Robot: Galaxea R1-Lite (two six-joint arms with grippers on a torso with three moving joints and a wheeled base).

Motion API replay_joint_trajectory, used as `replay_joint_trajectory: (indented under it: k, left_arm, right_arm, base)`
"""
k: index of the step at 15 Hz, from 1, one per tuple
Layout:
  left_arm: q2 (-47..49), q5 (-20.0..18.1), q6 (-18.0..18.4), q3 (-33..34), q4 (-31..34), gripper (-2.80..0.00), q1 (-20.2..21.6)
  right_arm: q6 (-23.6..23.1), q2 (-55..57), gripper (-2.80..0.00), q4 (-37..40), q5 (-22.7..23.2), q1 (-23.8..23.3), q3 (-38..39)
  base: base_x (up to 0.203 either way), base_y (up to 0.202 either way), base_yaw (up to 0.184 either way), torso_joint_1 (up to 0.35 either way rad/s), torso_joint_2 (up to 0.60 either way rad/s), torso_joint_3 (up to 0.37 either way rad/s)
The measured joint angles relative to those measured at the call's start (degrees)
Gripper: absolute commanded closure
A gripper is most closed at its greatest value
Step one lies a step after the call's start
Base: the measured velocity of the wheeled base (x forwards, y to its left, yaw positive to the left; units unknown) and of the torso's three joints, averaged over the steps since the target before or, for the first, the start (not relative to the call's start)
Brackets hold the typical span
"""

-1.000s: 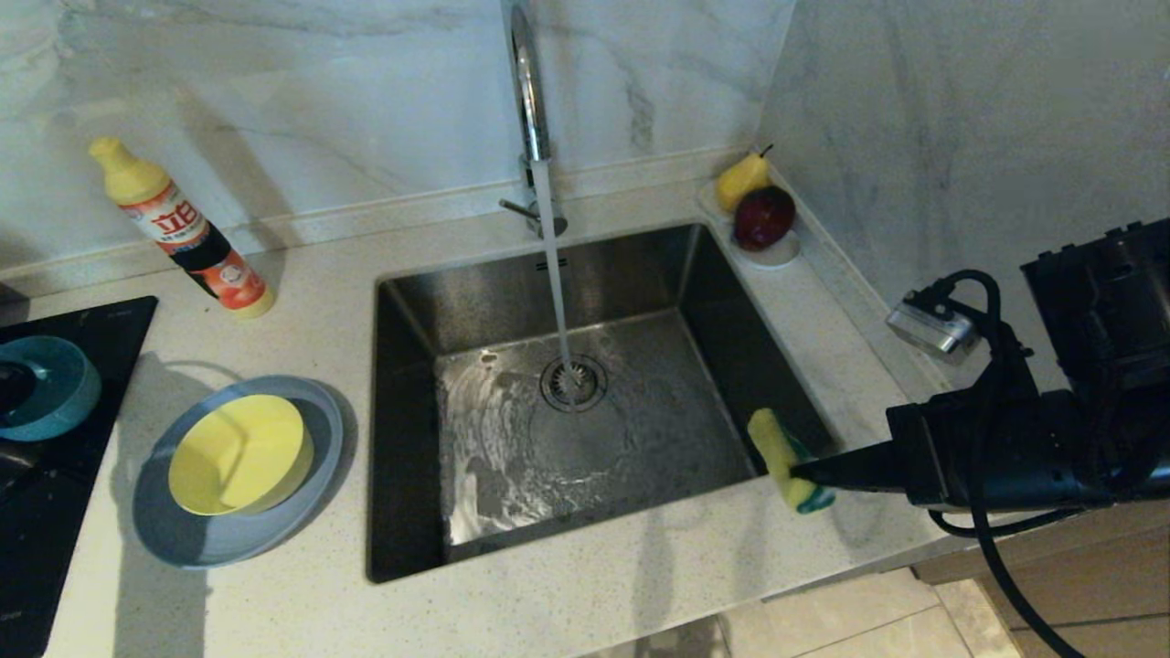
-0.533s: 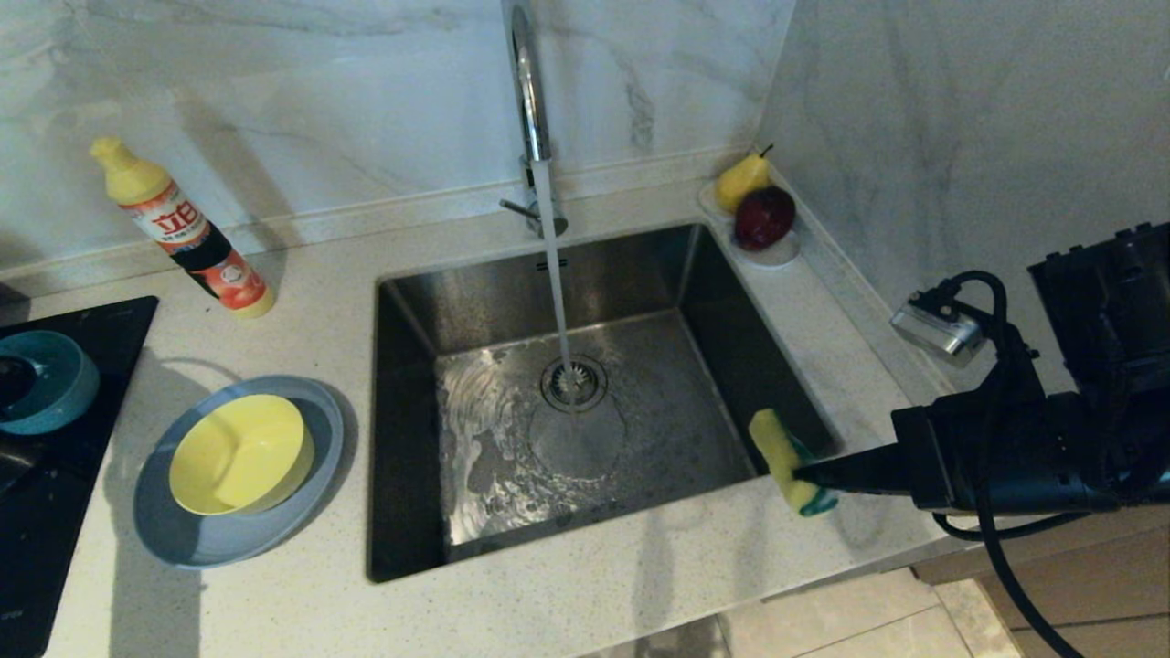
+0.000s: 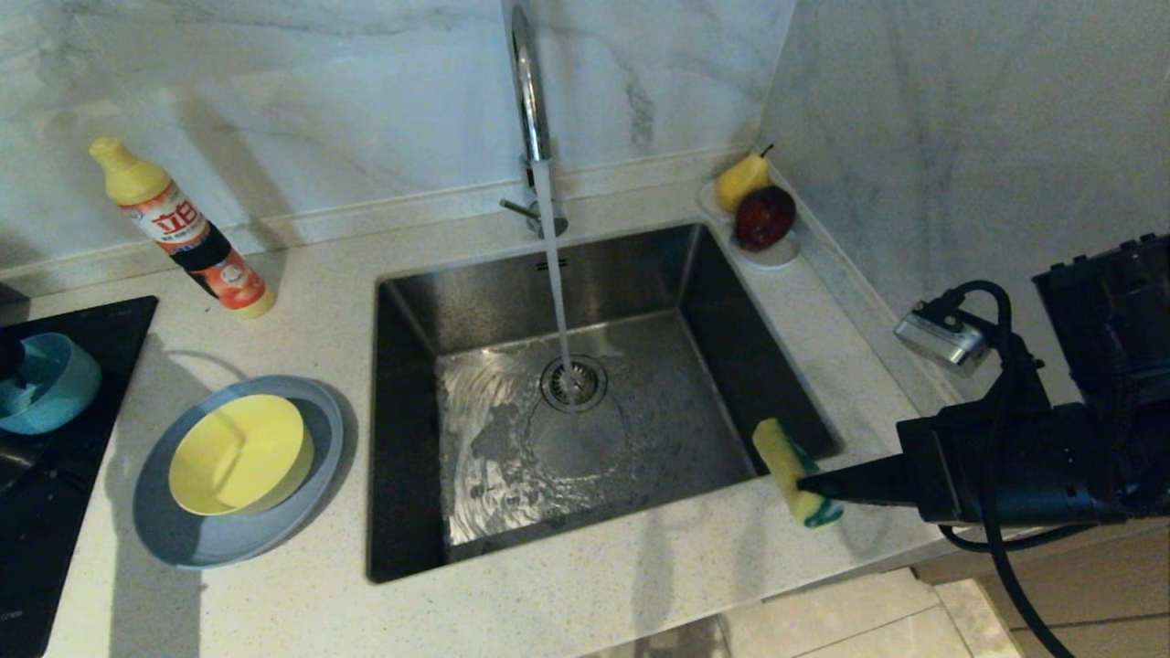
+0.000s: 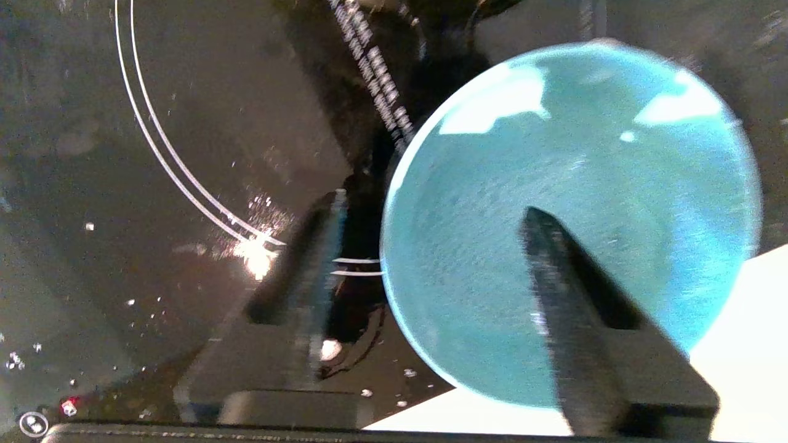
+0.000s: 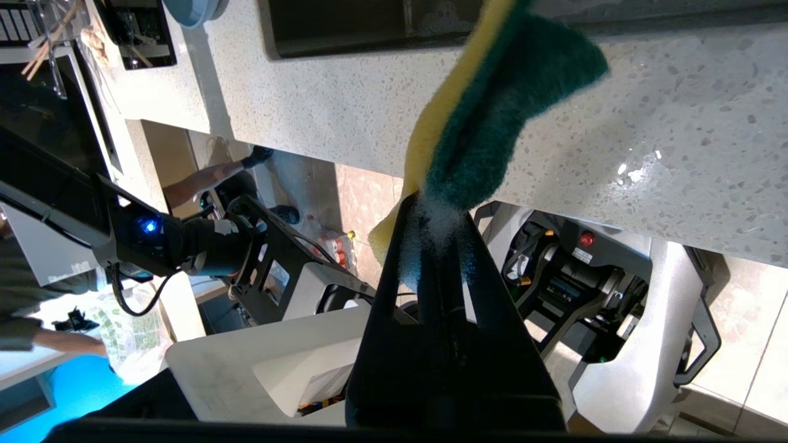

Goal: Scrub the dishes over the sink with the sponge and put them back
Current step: Place the bowl on the table, then wash the bowl

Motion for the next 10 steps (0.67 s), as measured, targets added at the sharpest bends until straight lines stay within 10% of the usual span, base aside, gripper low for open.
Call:
replay_joint_trajectory:
  k: [1, 2, 6, 10]
  left_arm:
    - [-0.57, -0.07, 0.02, -0.26, 0.26, -2.8, 0.0]
    - [-1.6, -0.74, 0.15, -0.46, 0.56, 0.0, -0.03]
    - [-9.22, -11.27, 3.75, -0.68, 2.57, 0.0, -1.5]
    - [-17.46, -14.08, 11.12, 0.81, 7.26, 0.0, -8.85]
  right_arm:
    - [0.01, -0.11, 0.0, 0.02, 0.0, -0.02, 0.06]
    - [0.02, -0.24, 0.0, 0.02, 0.0, -0.02, 0.09]
    - [-0.02, -0.38, 0.0, 0.02, 0.01, -0.02, 0.11]
    - [-0.26, 0.11, 0.0, 0.02, 0.02, -0.02, 0.02]
  base:
    - [0.0, 0.0, 0.0, 0.0, 0.0, 0.0]
    - [0.0, 0.0, 0.0, 0.0, 0.0, 0.0]
    - [0.0, 0.0, 0.0, 0.0, 0.0, 0.0]
    - [0.0, 0.0, 0.0, 0.0, 0.0, 0.0]
